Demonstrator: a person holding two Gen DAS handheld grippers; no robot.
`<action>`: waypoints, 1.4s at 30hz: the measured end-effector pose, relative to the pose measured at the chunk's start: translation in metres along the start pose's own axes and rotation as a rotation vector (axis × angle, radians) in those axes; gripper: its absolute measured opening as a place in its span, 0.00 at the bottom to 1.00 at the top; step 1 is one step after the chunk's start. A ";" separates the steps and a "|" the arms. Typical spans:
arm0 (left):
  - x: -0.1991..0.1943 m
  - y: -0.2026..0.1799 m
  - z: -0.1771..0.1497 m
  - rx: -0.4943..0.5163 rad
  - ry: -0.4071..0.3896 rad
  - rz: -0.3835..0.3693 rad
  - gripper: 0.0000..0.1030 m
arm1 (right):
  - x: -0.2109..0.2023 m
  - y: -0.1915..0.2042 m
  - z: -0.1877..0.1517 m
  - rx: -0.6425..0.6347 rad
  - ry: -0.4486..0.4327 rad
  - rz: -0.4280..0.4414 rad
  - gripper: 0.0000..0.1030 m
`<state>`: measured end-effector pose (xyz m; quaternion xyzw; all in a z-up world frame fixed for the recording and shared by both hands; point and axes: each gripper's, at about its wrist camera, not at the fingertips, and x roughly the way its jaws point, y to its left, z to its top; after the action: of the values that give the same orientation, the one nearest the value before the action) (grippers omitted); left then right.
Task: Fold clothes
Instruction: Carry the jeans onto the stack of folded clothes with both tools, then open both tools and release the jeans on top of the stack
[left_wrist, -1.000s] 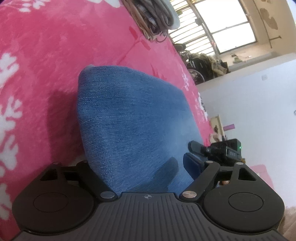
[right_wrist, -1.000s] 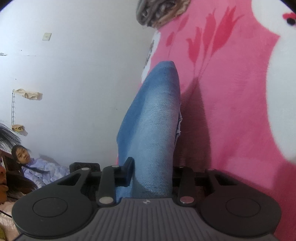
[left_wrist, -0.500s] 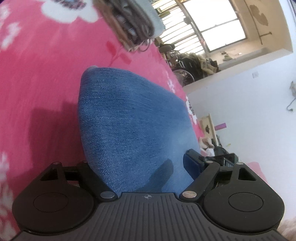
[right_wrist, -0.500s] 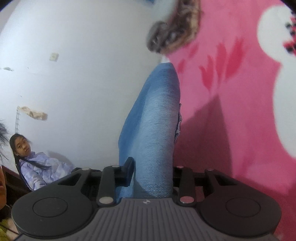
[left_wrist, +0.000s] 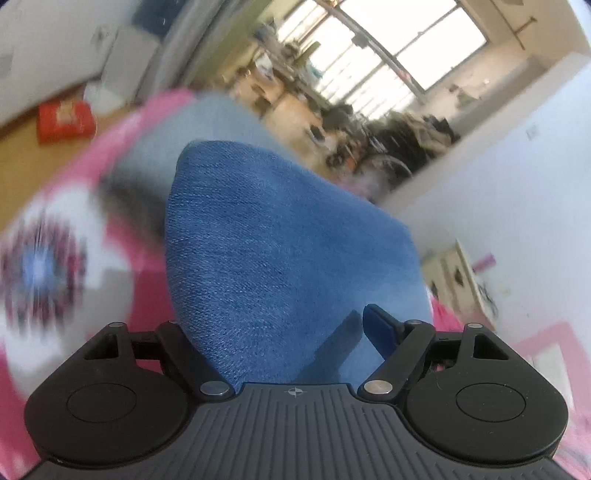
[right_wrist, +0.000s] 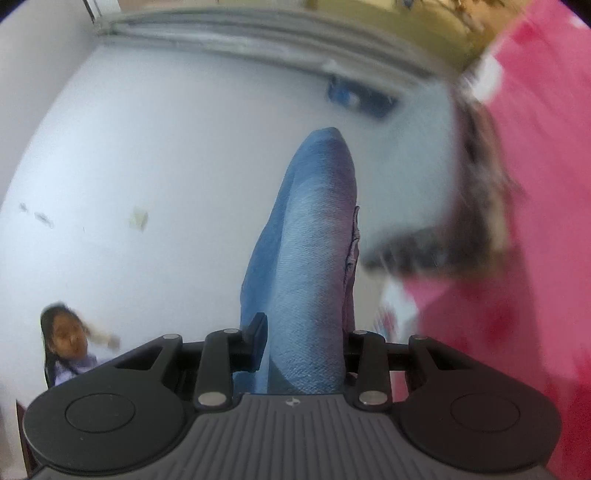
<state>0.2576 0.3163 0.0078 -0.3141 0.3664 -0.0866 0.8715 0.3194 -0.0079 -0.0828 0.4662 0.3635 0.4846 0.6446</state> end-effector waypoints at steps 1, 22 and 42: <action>0.005 -0.006 0.025 0.008 -0.020 0.015 0.77 | 0.012 -0.002 0.012 0.011 -0.027 0.004 0.36; 0.083 0.044 0.069 0.042 -0.275 0.513 0.78 | 0.159 -0.112 0.110 0.212 -0.270 -0.124 0.37; 0.091 0.005 0.066 0.272 -0.359 0.606 0.78 | 0.077 -0.021 0.115 -0.522 -0.223 -0.336 0.30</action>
<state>0.3684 0.3172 -0.0130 -0.0829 0.2695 0.1838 0.9416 0.4515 0.0354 -0.0699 0.2691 0.2261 0.3945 0.8490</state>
